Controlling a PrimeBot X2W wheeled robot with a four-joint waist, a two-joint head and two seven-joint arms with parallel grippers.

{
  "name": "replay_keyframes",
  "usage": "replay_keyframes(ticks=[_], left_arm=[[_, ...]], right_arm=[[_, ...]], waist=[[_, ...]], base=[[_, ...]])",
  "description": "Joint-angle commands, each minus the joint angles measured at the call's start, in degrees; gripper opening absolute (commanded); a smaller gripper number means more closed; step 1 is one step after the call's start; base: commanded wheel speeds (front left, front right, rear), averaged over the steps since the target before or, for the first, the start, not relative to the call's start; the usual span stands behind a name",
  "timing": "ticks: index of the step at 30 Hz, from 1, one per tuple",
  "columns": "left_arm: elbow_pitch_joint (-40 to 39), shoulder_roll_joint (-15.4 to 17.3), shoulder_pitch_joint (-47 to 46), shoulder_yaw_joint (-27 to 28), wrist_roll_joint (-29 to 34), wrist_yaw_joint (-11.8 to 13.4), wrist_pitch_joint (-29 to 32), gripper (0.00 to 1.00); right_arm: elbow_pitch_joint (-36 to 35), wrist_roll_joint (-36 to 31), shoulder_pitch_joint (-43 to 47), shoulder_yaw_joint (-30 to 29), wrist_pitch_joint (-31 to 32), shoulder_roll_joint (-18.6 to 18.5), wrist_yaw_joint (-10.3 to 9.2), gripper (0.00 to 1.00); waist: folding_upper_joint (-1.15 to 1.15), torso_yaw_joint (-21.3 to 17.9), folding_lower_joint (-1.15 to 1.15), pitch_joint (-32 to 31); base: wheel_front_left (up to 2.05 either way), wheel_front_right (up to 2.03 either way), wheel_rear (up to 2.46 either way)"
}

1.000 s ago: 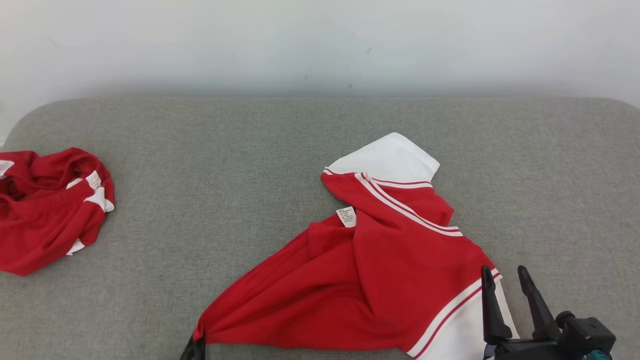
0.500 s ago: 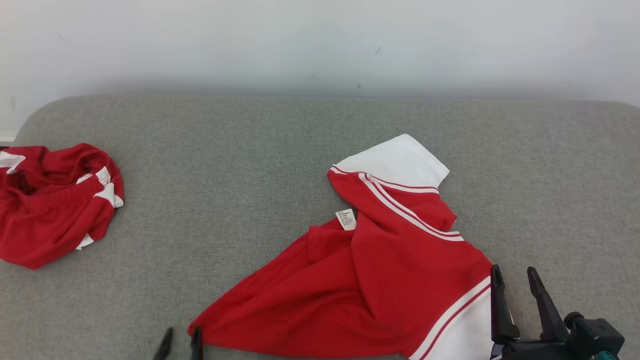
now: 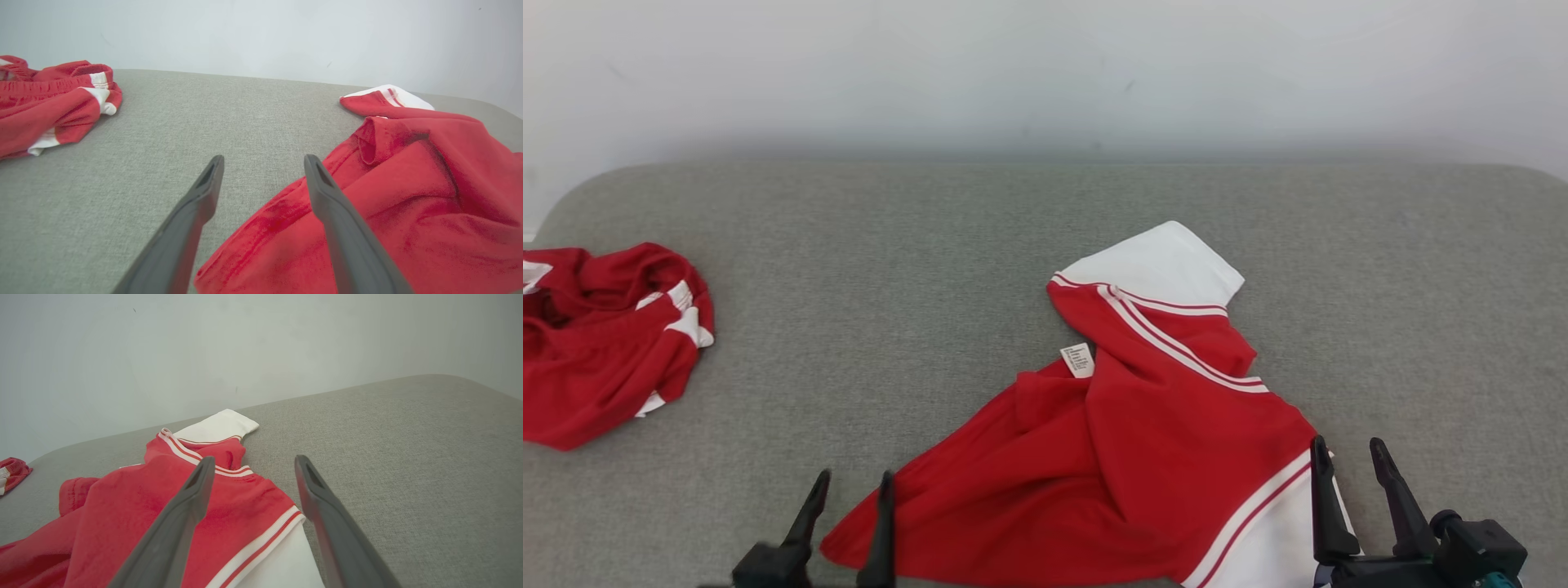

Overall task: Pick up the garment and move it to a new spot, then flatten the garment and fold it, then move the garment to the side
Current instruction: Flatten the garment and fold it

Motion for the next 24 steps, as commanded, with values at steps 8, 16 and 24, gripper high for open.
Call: replay_keyframes(ticks=[8, 16, 24], left_arm=[[5.4, 0.7, -9.6, -6.2, 0.8, -0.9, -0.1, 1.00], [14.1, 2.2, -16.6, -13.8, -2.8, -0.8, -0.2, 1.00], [21.3, 3.2, -22.6, -18.1, -6.5, -0.8, -0.2, 0.00]], right_arm=[[0.1, -0.1, -1.7, 0.4, 0.0, 0.0, 0.08, 1.00], [0.4, 0.7, -2.6, 1.0, 0.0, 0.0, 0.08, 1.00], [0.5, 0.7, -3.4, 0.9, 0.0, 0.0, 0.08, 1.00]], waist=[[0.00, -4.7, 0.00, 2.0], [0.00, -9.3, 0.00, 3.9], [0.00, -10.9, 0.00, 4.9]], base=[[0.00, 0.00, 0.00], [0.00, 0.00, 0.00], [0.00, 0.00, 0.00]])
